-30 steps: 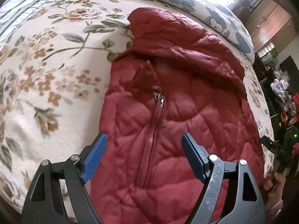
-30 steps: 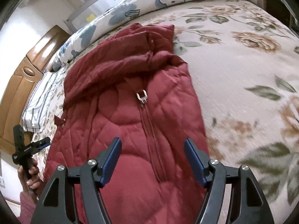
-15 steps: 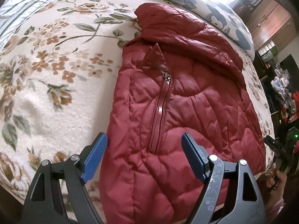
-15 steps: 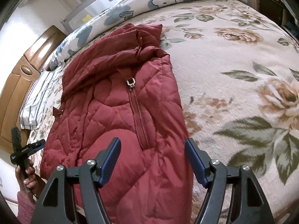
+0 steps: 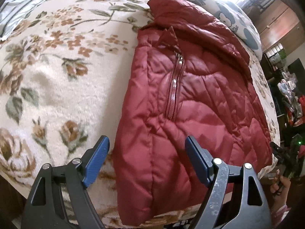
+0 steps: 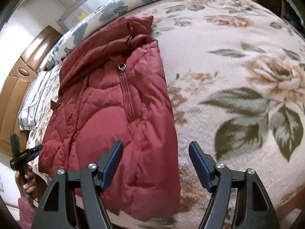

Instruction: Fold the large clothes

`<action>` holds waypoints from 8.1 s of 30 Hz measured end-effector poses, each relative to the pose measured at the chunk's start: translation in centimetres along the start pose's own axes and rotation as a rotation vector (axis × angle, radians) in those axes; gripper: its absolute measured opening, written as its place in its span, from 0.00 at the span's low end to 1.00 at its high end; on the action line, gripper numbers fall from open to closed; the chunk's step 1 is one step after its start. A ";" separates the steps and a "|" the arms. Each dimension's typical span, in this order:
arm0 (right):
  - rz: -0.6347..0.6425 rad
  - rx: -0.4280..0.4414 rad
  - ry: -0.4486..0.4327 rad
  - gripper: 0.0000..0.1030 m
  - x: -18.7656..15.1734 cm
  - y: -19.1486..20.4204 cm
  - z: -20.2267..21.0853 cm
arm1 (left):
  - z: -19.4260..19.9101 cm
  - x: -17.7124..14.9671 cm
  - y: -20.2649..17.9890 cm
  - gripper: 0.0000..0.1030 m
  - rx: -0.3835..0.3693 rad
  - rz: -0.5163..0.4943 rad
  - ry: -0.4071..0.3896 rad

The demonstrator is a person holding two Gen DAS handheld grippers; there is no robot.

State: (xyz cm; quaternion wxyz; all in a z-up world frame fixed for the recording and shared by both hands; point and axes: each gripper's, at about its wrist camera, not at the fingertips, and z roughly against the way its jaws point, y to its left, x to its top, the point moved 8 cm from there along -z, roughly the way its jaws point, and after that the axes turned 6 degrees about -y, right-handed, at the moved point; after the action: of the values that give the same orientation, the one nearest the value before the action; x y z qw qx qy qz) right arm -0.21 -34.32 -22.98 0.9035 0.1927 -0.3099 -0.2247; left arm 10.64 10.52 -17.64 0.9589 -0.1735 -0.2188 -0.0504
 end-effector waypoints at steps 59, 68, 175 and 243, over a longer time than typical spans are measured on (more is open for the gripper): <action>0.065 0.513 -0.049 0.20 -2.7 5.2 9.7 | 11.3 -1.5 -6.5 0.14 -0.260 -0.264 -0.150; 0.036 0.563 -0.149 0.20 1.5 6.1 10.9 | 12.6 3.2 -6.4 0.14 -0.274 -0.216 -0.264; 0.202 0.050 -0.300 0.72 24.1 13.5 -11.4 | -13.6 21.2 -15.9 0.56 0.208 -0.385 -0.255; -0.225 0.214 -0.118 0.83 20.7 -1.0 -13.4 | -9.6 22.7 -2.1 0.81 -0.204 0.178 -0.140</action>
State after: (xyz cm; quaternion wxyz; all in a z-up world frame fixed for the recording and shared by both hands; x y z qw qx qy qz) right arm 22.84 -43.22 -23.49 0.8274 0.3077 -0.3609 -0.3009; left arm 34.50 4.69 -15.19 0.9194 -0.2916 -0.2628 0.0253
